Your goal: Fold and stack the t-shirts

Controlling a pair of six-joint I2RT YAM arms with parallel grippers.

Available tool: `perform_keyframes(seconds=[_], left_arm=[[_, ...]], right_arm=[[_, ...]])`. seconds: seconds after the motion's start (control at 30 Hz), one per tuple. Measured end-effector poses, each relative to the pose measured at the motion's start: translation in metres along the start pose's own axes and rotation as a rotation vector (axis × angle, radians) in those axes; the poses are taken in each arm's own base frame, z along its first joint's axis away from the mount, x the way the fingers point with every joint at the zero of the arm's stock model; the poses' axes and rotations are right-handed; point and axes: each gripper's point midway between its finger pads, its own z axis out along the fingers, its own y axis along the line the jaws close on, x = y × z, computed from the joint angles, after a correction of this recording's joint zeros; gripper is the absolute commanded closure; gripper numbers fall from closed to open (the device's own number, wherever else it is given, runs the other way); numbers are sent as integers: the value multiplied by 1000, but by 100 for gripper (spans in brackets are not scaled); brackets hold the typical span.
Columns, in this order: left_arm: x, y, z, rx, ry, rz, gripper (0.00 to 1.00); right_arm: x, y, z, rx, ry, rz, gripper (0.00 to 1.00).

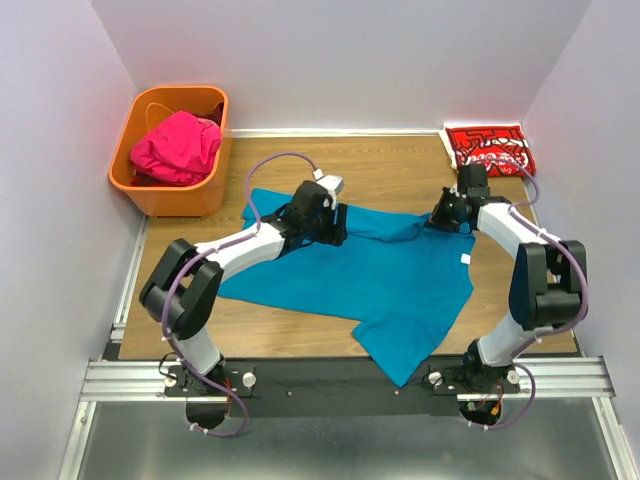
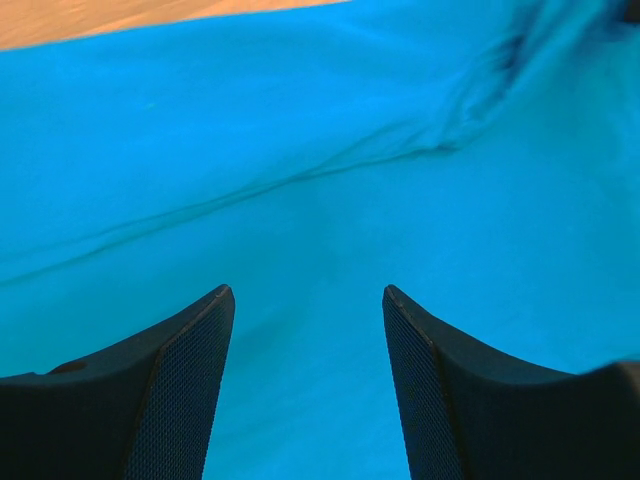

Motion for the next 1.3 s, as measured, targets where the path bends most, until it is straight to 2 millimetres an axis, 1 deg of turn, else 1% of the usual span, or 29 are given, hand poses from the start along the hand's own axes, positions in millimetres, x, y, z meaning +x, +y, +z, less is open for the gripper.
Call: perform_keyframes(seconds=[0.07,0.13,0.2,0.23,0.27,0.37,0.43,0.47,0.5,0.57,0.6,0.67,0.7,0.8,0.9,0.93,0.97,1.03,1.1,1.17,1.2,1.23,1.3], left_arm=[[-3,-13,8,28,5,10,31],[-4,-23,13,51,9,16,31],[-2,-34,18,73,19,22,31],[0,-37,19,82,24,23,31],[3,-41,20,88,32,23,31],[9,-45,22,94,46,23,31],[10,-46,23,95,49,20,31],[10,-46,23,95,49,16,31],[10,-46,23,95,49,9,31],[10,-47,23,94,50,0,31],[10,-46,23,92,50,-4,31],[10,-45,23,85,49,-18,31],[10,-45,23,82,49,-20,31],[8,-40,23,63,44,-26,31],[3,-35,19,43,34,-31,31],[0,-31,16,33,26,-34,32],[-3,-29,14,28,18,-36,31],[-12,-20,6,0,-13,-45,31],[-18,-8,-6,-34,-45,-54,31],[-20,5,-21,-68,-75,-60,31],[-20,9,-25,-79,-84,-61,31],[-19,18,-31,-109,-96,-62,31],[-18,27,-40,-141,-118,-57,31]], right_arm=[[-3,-2,9,4,20,20,96],[-7,-4,15,6,30,35,90],[-14,-5,21,7,31,47,81],[-18,-4,23,7,30,49,78],[-26,-3,26,4,21,52,71],[-37,0,30,0,8,48,64],[-43,3,30,-8,-1,45,58],[-45,5,30,-17,-2,41,56],[-46,7,28,-28,-4,37,51],[-47,12,25,-49,-3,32,48],[-47,13,23,-55,-4,31,42],[-44,15,14,-68,-16,24,41],[-41,16,5,-77,-25,21,38],[-33,20,-22,-120,-73,8,36],[-23,23,-43,-171,-135,-1,36],[-19,24,-46,-187,-144,0,37],[-11,24,-48,-210,-151,6,37],[1,23,-43,-239,-138,23,41],[14,20,-34,-257,-119,47,44],[24,17,-26,-269,-104,77,45],[28,15,-22,-273,-97,95,45],[29,15,-18,-284,-102,109,45],[27,16,-14,-298,-118,122,45]])
